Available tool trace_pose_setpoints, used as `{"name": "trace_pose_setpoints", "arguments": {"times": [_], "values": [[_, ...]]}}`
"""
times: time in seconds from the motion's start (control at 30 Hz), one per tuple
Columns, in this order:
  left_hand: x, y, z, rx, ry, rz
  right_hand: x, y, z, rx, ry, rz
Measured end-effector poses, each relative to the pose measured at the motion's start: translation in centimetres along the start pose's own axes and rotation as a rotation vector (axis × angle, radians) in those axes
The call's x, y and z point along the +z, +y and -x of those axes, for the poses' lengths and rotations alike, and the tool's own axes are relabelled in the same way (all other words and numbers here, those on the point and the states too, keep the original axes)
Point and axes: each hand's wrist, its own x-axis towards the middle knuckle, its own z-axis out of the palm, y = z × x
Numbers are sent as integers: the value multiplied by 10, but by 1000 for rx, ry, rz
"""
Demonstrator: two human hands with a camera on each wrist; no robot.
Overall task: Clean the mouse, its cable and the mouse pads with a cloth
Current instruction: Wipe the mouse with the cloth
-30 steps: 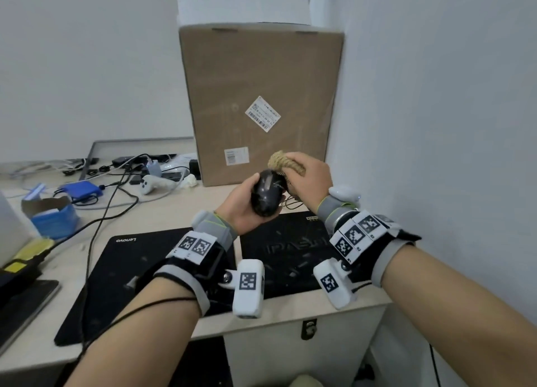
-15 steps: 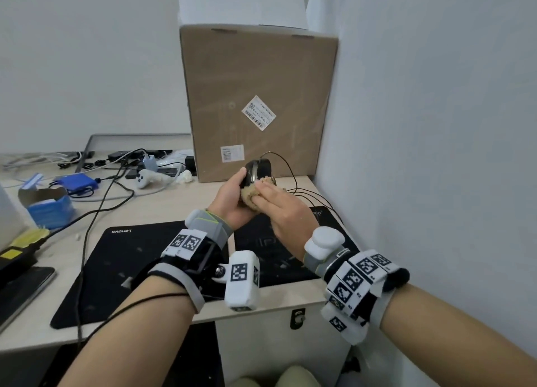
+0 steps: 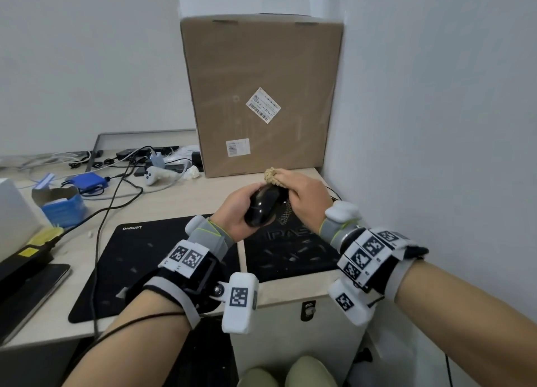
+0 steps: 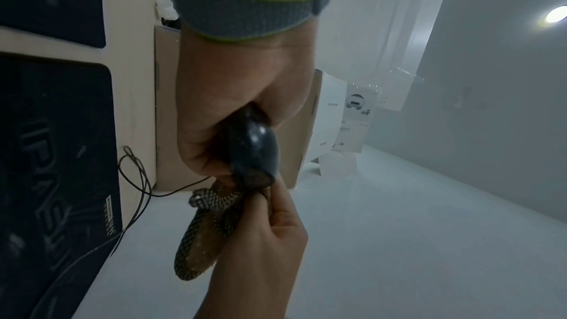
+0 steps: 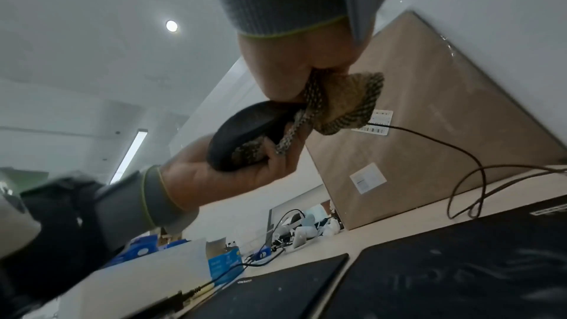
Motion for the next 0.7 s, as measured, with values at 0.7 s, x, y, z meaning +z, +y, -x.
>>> {"name": "trace_pose_setpoints", "arguments": {"times": [0.7], "values": [[-1, -26, -7, -11, 31, 51, 6, 2, 43, -319, -21, 1]]}}
